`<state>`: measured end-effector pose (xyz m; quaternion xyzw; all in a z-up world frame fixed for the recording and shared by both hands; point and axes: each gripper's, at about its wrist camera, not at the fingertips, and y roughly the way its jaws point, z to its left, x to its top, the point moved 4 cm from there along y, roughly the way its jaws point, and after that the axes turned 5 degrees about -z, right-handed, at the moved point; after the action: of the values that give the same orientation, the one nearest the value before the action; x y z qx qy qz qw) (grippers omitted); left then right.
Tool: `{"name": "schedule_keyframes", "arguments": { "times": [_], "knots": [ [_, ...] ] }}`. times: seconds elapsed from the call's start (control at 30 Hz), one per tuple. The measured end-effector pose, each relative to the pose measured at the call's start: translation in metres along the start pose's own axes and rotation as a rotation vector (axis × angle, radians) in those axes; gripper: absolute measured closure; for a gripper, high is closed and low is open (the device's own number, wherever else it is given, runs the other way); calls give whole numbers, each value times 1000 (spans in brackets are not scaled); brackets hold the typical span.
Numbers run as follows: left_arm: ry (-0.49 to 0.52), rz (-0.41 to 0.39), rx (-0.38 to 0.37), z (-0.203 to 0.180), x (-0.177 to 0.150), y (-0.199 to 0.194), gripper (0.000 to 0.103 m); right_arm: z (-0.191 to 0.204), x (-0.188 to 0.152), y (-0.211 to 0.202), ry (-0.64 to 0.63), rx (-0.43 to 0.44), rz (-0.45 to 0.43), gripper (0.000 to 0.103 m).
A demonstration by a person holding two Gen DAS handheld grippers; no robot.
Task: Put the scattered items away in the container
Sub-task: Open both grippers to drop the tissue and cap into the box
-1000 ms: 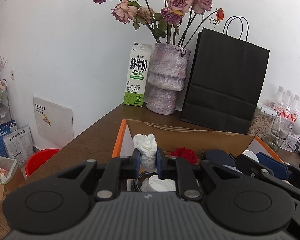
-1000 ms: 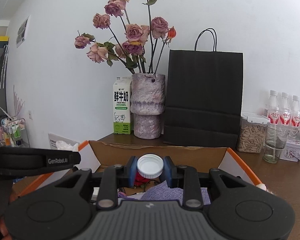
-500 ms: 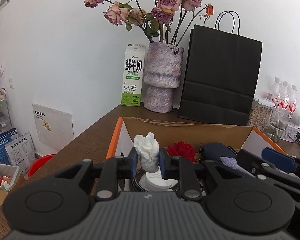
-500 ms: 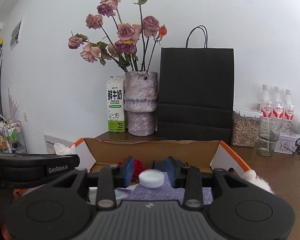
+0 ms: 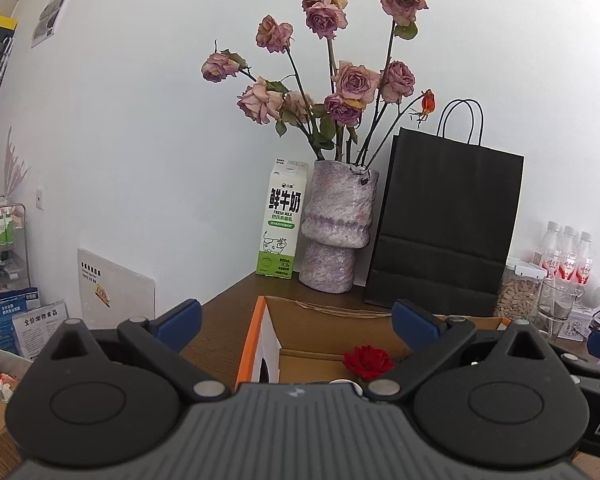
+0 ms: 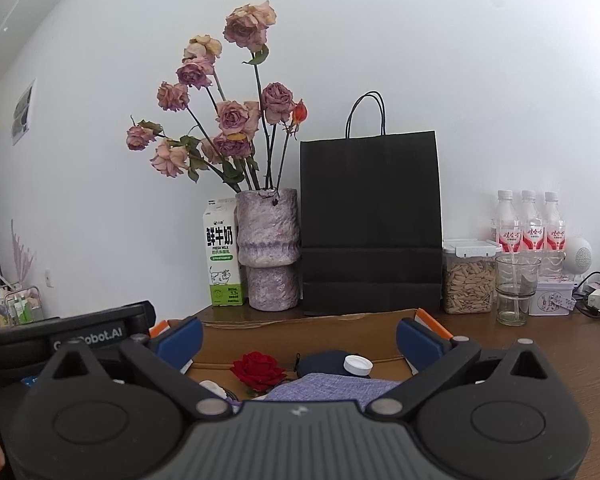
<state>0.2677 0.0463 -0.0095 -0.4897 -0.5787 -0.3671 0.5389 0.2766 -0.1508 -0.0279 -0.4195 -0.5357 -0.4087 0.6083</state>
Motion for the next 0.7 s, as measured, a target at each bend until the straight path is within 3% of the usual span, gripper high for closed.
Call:
{"name": "schedule_keyframes", "arguments": {
  "times": [0.4,0.7],
  "knots": [
    [41,11,-15,3,-9,-6,0,7,-7,-10,-32,-4,-4,0],
    [32,-1,17,25,-13,-22,0,22,-12,-26,-114,19,-9,0]
  ]
}}
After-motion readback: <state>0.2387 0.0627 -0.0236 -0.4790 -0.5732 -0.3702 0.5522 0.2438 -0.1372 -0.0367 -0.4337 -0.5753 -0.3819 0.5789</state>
